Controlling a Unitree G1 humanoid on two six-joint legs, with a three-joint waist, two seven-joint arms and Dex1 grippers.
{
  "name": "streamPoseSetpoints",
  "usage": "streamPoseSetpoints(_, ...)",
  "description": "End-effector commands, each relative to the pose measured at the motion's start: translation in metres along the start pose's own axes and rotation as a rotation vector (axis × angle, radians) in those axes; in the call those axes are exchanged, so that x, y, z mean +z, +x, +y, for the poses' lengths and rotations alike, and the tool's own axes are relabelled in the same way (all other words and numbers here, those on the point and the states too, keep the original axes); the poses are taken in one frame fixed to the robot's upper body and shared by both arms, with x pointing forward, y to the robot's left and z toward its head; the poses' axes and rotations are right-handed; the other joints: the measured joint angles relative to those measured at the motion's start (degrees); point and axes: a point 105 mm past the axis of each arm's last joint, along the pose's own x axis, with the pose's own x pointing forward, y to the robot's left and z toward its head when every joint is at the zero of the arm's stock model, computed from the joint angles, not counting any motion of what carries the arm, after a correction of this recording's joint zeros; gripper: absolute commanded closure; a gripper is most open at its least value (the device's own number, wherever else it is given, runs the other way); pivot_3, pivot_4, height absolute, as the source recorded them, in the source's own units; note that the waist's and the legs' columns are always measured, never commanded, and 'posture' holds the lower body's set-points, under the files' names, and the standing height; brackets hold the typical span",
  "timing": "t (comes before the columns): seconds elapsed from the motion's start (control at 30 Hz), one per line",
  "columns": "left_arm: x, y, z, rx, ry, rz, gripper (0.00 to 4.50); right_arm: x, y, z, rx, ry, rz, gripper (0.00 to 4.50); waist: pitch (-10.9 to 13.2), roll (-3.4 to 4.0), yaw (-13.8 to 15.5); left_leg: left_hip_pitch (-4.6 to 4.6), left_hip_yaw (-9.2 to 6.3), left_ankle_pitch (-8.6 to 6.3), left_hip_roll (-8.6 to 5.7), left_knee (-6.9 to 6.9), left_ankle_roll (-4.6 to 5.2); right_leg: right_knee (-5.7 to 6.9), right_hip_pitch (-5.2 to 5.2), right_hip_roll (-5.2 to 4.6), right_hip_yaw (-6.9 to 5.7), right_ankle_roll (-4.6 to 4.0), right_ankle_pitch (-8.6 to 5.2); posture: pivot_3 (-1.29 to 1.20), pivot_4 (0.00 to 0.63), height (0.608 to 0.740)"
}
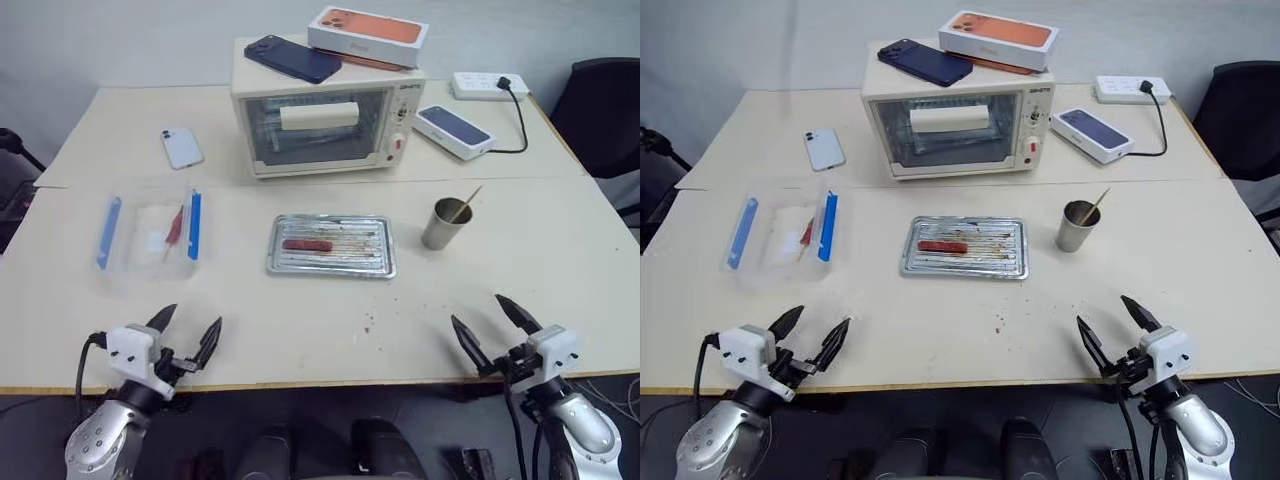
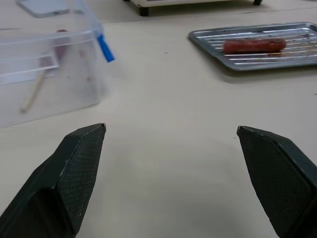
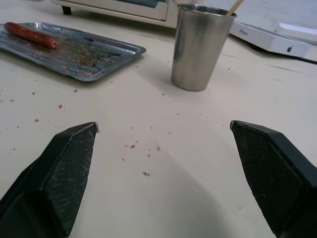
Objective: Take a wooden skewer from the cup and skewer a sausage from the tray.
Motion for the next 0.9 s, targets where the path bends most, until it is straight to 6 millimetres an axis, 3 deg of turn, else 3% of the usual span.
streamPoseSetpoints(0.03,0.018,0.008,-0.003,-0.040,0.013,-0.057,0.02,0.008,0.000,-0.002,-0.009,0.004,-0.044,0.00,-0.01,0.01,0.14,0.00,0.00,0.00,-0.01,0.00,0.00,0.00,0.00,-0.01,0.00,0.00,0.00,0.00,0.150,0.740)
streamPoseSetpoints(0.1,0.023,0.011,-0.005,-0.074,-0.031,-0.071,0.02,0.009,0.000,-0.002,0.000,0.015,-0.051,0.00,-0.01,0.01,0.36,-0.01,0.00,0.00,-0.02,0.00,-0.01,-0.01,0.00,-0.01,0.00,0.00,0.00,0.00,0.150,0.740)
streamPoseSetpoints(0.23,0.040,0.004,-0.018,-0.311,-0.096,-0.087,0.02,0.022,-0.004,-0.016,0.028,0.005,-0.055,0.00,-0.03,0.05,-0.07,-0.01,0.01,0.14,0.00,-0.03,-0.27,-0.02,-0.02,-0.01,0.00,0.00,0.00,0.00,0.150,0.740)
streamPoseSetpoints(0.37,0.059,0.004,-0.019,-0.479,0.030,-0.089,0.02,0.044,0.003,-0.040,0.067,-0.009,-0.077,0.00,-0.04,0.09,-0.51,-0.01,0.03,0.14,0.01,-0.03,-0.27,-0.02,-0.01,0.00,0.01,-0.03,-0.01,0.00,0.150,0.740)
streamPoseSetpoints(0.57,0.091,0.016,-0.020,-0.675,0.026,-0.104,0.02,0.087,0.041,-0.068,0.300,0.026,-0.055,0.00,-0.08,0.19,-0.48,0.10,0.03,0.04,0.03,-0.04,-0.01,0.01,0.06,0.00,-0.01,-0.07,0.00,0.00,0.150,0.740)
streamPoseSetpoints(0.73,0.098,0.033,-0.026,-0.714,0.023,-0.137,0.02,0.094,0.076,-0.081,0.465,0.112,0.106,0.00,-0.04,0.24,-0.55,-0.08,0.02,0.17,0.06,0.03,-0.24,-0.09,-0.05,0.01,-0.07,-0.11,-0.02,0.00,0.150,0.740)
streamPoseSetpoints(0.9,0.096,0.039,-0.040,-0.747,0.021,-0.154,0.02,0.088,0.109,-0.096,0.472,0.146,0.230,0.00,-0.01,0.24,-0.68,-0.19,0.10,0.19,0.04,0.10,-0.19,-0.10,-0.15,-0.02,-0.03,-0.02,0.02,0.00,0.150,0.740)
